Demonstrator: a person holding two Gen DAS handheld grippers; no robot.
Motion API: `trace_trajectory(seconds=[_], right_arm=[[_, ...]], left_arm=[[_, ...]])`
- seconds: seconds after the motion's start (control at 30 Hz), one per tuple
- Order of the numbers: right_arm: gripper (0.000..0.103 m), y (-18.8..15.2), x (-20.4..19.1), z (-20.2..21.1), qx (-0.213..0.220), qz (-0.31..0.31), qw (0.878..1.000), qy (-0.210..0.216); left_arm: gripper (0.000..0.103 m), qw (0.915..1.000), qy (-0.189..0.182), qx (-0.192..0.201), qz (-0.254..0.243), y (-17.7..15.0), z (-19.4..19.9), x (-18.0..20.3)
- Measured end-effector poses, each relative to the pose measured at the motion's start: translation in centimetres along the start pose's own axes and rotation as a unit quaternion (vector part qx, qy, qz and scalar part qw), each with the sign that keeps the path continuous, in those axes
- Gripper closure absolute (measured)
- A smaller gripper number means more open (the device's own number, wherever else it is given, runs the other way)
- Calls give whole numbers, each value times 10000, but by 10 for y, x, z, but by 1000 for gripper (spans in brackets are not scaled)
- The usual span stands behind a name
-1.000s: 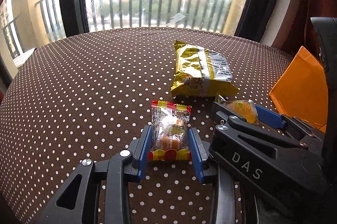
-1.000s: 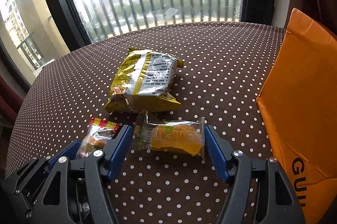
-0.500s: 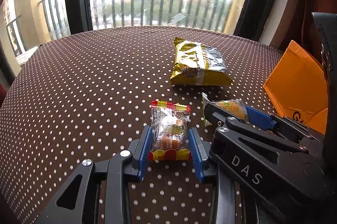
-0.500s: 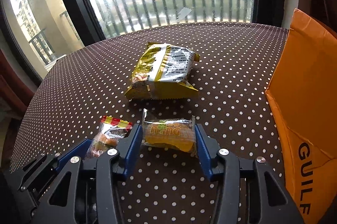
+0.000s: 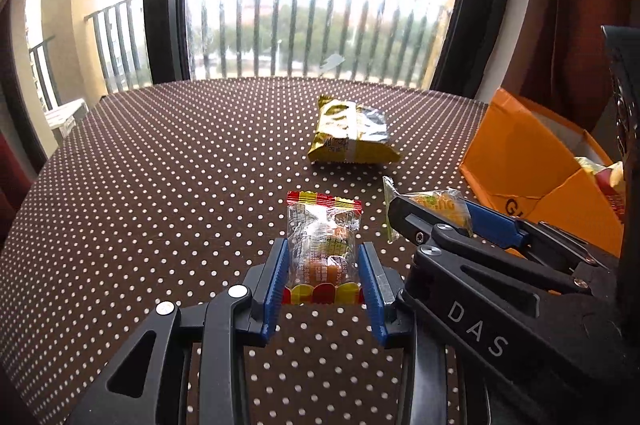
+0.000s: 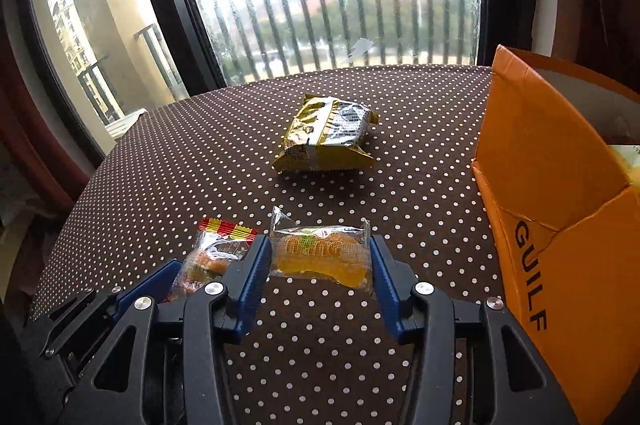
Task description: Organize snacks
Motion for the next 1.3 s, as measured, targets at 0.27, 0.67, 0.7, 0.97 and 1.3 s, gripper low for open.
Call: trace_trajectory(seconds=[0.27,0.67,0.7,0.97,1.3], right_arm=[[51,4,-14,49,353,410,9982,246],[51,27,-16,114,870,837,9905,659],[51,28,-15,118,894,834,9900,707],[71,52,4,149,1191,767,9858,896],[70,46,11,129,803,809,9884,1007]], left_arm=[[68,9989,198,413,24,3,53,14],[68,9929,624,1009,-4,21,123,43],[68,9925,643,1037,-8,23,126,46],[71,9880,763,1307,-301,47,144,77],[71,9922,738,965,-286,37,119,78]])
Point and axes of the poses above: each gripper's, at about its wrist camera, not at the fingertips, and z roughly against the way its jaws point, x to its right, y to its top, the point moved 2 cm from there along -z, roughly the way its jaws point, and after that the axes turned 15 degrees about -z, right-handed, at the moved point
